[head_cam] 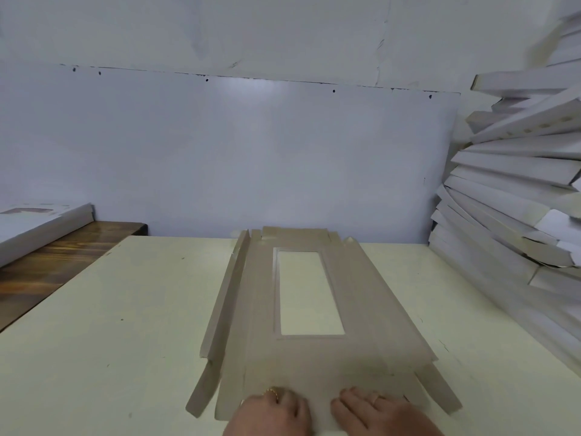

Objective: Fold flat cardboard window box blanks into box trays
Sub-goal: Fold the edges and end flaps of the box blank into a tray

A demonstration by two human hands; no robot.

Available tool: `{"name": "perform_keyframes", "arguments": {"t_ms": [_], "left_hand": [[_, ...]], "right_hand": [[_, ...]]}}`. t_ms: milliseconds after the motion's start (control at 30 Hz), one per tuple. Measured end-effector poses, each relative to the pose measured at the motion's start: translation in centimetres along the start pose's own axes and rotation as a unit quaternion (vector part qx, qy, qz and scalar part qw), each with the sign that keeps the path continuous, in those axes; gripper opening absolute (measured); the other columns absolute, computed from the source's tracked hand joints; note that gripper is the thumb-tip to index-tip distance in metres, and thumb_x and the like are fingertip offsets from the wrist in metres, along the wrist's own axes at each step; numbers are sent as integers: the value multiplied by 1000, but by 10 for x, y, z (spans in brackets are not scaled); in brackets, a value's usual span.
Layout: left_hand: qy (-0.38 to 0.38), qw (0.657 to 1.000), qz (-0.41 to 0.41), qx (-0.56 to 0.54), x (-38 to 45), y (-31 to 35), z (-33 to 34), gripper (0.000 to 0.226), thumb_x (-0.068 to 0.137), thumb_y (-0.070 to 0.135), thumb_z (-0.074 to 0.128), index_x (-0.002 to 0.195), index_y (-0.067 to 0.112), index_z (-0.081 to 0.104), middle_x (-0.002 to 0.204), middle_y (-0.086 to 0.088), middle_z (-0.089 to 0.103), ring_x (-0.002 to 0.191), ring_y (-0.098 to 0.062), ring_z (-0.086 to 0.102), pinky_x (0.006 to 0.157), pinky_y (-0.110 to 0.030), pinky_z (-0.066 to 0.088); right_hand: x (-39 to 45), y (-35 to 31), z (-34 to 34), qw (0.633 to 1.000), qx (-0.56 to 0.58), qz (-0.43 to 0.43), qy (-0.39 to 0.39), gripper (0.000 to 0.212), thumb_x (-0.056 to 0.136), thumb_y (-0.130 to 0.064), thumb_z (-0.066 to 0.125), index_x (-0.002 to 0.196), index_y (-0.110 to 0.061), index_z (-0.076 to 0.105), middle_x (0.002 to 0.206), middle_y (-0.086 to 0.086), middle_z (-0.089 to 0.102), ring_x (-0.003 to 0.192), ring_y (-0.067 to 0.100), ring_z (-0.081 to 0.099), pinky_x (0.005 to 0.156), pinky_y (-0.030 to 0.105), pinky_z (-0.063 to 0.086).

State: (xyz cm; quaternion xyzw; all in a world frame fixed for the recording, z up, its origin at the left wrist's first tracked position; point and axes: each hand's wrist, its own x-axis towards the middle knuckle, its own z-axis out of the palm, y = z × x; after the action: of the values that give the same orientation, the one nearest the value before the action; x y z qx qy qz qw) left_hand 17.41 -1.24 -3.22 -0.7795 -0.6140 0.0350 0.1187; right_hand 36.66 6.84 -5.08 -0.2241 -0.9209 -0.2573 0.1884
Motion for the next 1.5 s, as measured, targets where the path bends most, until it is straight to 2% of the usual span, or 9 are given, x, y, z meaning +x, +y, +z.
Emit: {"name": "perform_keyframes", "arguments": {"t_ms": [133, 267, 433, 633, 833, 933, 1100, 1333, 1500], "left_hand": [[11, 998, -14, -68, 5, -9, -14, 38, 77, 50, 68, 106, 25, 69, 104, -1, 69, 91, -19, 67, 72, -29, 54], [-30, 982, -78, -170, 15, -34, -9, 37, 100, 44, 33, 134, 33, 43, 124, -8, 61, 117, -28, 55, 95, -34, 44], [-9, 977, -127, -173, 40, -41, 1, 46, 93, 54, 43, 132, 30, 41, 122, -1, 59, 112, -24, 56, 91, -32, 44], [67, 987, -116, -93, 52, -33, 12, 47, 88, 58, 43, 124, 27, 46, 126, 2, 44, 123, -22, 37, 100, -34, 31], [114, 991, 43, -64, 32, -41, 18, 32, 38, 44, 90, 54, 29, 66, 57, 17, 57, 55, -7, 58, 47, -13, 44], [126, 990, 28, -48, 19, -54, 20, 33, 32, 38, 89, 51, 27, 65, 55, 17, 58, 56, -10, 60, 58, -17, 50], [159, 986, 11, -42, 5, -65, 18, 19, 40, 27, 79, 48, 24, 62, 53, 18, 56, 59, -13, 62, 69, -21, 52], [111, 991, 32, -61, -8, -70, 21, 40, 68, 61, 51, 63, 27, 72, 75, 18, 69, 72, -12, 67, 83, -31, 54], [113, 992, 40, -33, -4, -67, 16, 25, 69, 40, 50, 61, 25, 68, 58, 12, 60, 59, -11, 62, 70, -22, 56]], "right_hand": [[14, -6, 1, 997, 42, 25, -63, 10, 69, -36, 60, 64, -39, 69, 54, -22, 59, 43, -6, 54, 39, 11, 42], [41, 18, -15, 978, 128, 116, -115, 20, 73, -54, 68, 88, -41, 70, 74, -19, 70, 63, 0, 66, 54, 15, 50], [59, 26, 5, 963, 160, 100, -192, 38, 101, -50, 26, 122, -31, 50, 115, 1, 62, 105, 25, 58, 87, 35, 41], [65, -6, 26, 986, 110, 104, -75, 44, 52, -55, 82, 90, -34, 75, 97, -20, 68, 82, 1, 67, 86, 24, 52], [41, 11, 35, 990, 122, 70, -11, 54, 41, -46, 93, 89, -27, 78, 103, -12, 72, 101, 10, 67, 91, 25, 48], [24, 34, 26, 990, 32, 133, -46, 62, 58, -54, 73, 115, -28, 71, 132, -9, 61, 144, 16, 21, 106, 36, 13], [-7, 61, 19, 977, 18, 206, -46, 54, 76, -42, 51, 128, -32, 45, 133, -2, 60, 147, 6, -11, 109, 39, 7], [-26, 68, 18, 997, 25, 66, 42, 48, 96, -14, 32, 90, -24, 78, 105, -5, 73, 111, 12, 59, 110, 31, 21], [-19, 60, 11, 999, 31, -22, -1, 39, 94, -43, 43, 89, -27, 79, 95, -15, 73, 88, 1, 70, 103, 22, 35]]}}
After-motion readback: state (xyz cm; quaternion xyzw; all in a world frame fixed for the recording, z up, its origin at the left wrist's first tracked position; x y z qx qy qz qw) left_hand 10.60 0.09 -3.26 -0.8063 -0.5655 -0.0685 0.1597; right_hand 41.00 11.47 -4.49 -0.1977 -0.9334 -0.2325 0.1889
